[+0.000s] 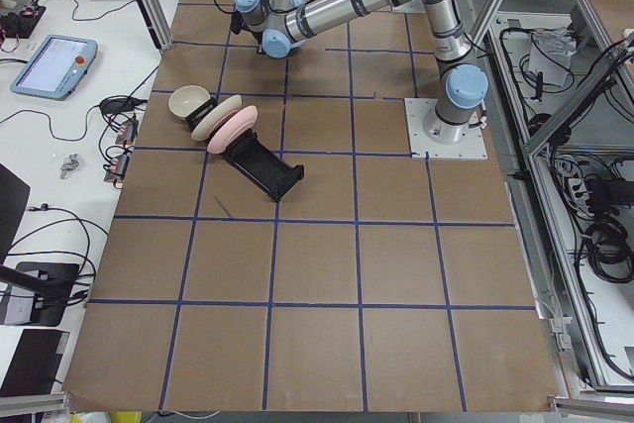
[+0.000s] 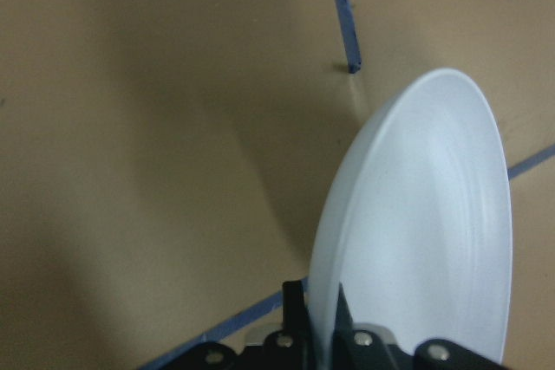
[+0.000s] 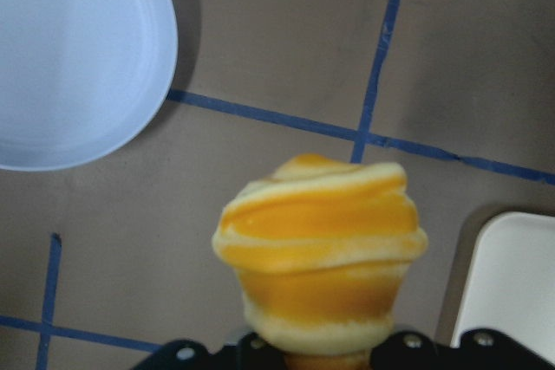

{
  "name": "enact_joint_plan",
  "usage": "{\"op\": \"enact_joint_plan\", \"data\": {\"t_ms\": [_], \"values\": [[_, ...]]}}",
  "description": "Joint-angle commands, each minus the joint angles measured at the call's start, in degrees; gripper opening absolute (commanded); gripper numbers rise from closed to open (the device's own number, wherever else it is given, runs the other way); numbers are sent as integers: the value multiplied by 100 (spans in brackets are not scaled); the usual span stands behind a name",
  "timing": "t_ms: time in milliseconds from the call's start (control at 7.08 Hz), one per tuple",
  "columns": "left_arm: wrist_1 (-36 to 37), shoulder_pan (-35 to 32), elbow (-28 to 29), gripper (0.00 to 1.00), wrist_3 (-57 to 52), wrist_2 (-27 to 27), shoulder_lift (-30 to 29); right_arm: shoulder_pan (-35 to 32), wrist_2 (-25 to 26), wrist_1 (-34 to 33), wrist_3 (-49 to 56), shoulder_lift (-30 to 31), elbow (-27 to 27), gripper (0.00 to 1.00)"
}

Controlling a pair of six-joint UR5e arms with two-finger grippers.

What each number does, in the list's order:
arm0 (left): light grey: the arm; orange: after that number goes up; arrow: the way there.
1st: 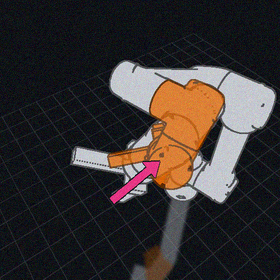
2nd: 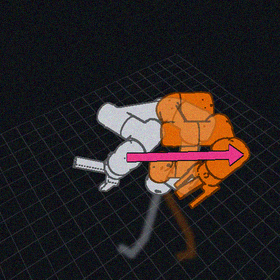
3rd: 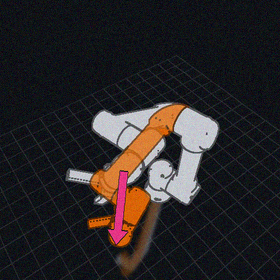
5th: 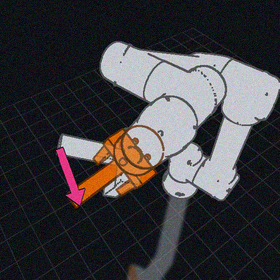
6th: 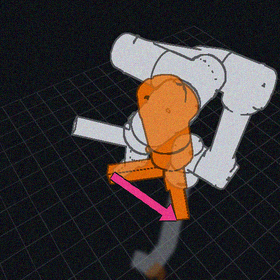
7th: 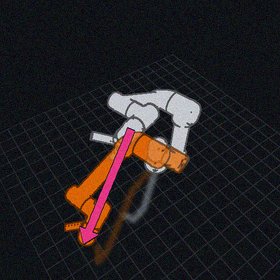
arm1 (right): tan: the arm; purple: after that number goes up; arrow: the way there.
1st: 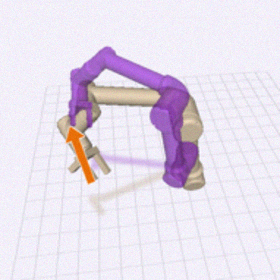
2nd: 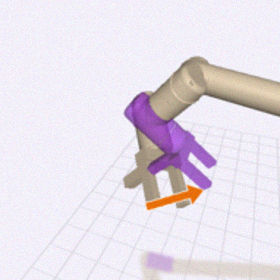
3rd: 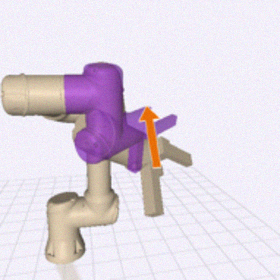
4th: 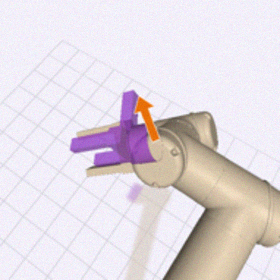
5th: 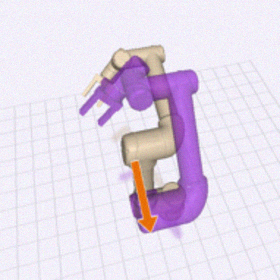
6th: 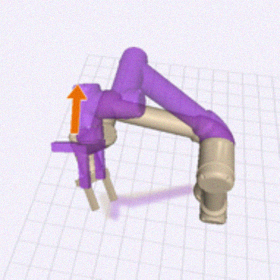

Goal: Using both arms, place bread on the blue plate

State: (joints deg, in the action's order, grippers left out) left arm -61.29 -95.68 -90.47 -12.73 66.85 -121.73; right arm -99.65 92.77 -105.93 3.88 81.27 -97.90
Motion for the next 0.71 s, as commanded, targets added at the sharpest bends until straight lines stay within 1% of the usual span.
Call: {"op": "enact_joint_plan", "data": {"t_ms": [0, 141, 282, 424, 565], "values": [[319, -109, 11, 66, 200, 29, -115, -720, 4, -1066, -641, -960, 130, 3], [328, -30, 20, 99, 288, 56, 16, -740, -22, -1131, -661, -1051, 140, 3], [180, 266, -15, 100, 289, 134, 331, -740, -22, -1149, -661, -1052, 140, 3], [-300, 722, -50, 100, 271, 231, 612, -740, -22, -1166, -661, -1060, 140, 3], [-940, 961, 11, 100, 263, 379, 946, -757, -22, -1245, -704, -1130, 149, 3]]}}
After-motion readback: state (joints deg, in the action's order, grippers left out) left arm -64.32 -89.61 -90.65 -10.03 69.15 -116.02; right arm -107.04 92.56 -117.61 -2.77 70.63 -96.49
